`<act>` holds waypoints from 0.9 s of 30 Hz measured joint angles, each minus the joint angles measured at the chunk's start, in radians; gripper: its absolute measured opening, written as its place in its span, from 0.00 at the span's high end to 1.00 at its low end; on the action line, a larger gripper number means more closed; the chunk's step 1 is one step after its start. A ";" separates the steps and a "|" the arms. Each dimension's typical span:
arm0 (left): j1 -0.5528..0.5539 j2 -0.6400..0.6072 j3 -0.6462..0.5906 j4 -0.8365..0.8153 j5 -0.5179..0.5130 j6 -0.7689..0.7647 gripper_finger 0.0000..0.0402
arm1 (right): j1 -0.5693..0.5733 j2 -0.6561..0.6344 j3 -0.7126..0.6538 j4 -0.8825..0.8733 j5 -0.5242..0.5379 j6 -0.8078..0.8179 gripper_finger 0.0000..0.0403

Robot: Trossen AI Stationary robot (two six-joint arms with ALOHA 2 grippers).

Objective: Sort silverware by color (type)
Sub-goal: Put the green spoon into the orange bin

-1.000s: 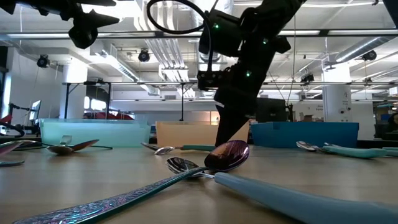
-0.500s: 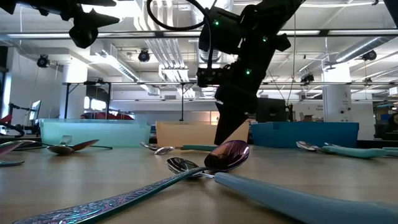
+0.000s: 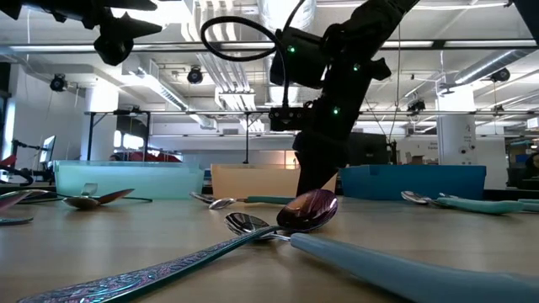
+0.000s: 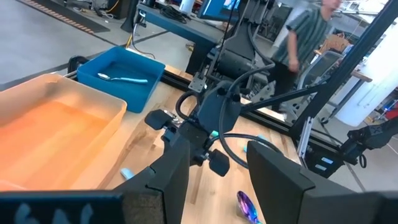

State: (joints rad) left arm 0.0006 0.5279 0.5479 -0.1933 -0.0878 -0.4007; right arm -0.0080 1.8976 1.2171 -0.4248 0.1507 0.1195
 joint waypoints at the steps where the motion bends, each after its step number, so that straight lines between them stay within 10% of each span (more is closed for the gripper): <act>1: 0.000 0.001 0.000 -0.003 0.000 0.000 0.64 | -0.001 0.007 0.000 -0.005 -0.003 0.003 0.72; 17: -0.001 0.128 -0.053 -0.217 0.001 -0.141 0.64 | -0.006 -0.085 0.043 -0.065 -0.032 -0.031 0.85; 27: -0.005 0.227 -0.324 0.448 -0.111 -0.053 0.64 | -0.027 -0.220 0.101 0.026 0.135 -0.094 0.85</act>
State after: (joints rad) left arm -0.0042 0.7552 0.2236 0.2545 -0.1986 -0.4538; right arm -0.0354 1.6772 1.3181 -0.3983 0.2856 0.0253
